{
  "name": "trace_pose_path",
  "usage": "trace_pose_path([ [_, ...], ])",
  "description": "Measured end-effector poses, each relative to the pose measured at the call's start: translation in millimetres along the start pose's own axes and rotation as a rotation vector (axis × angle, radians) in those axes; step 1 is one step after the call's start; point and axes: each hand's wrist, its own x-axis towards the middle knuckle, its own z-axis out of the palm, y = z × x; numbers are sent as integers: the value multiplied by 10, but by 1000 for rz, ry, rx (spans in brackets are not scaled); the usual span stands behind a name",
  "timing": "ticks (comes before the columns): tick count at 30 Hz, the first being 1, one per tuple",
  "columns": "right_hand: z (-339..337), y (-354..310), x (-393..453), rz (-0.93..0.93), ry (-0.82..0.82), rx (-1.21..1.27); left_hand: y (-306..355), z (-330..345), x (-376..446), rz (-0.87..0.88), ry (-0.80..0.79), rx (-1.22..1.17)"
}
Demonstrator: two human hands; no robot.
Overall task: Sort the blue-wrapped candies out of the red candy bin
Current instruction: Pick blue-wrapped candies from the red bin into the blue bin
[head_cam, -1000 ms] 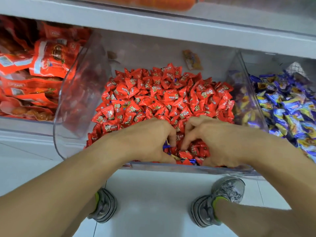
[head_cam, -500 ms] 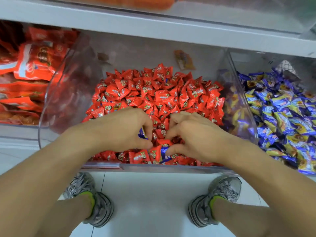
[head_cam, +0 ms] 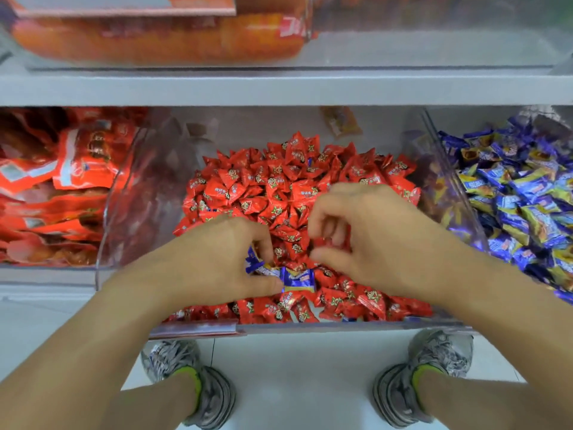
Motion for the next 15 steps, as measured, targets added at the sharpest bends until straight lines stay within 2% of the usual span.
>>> trace_pose_path([
  [4,214,-77,-12,-43,-275,-142,9,118,79,23,45,105],
  [6,311,-63,50,-27,-328,-237,24,148,127,22,42,134],
  [9,355,-34,93,-55,-302,-231,-5,70,104,0,34,103],
  [12,273,26,47,-35,-278,-76,-82,-41,-27,-63,107,49],
  [15,163,38,86,-36,-101,109,17,-15,-185,-223,243,-127],
])
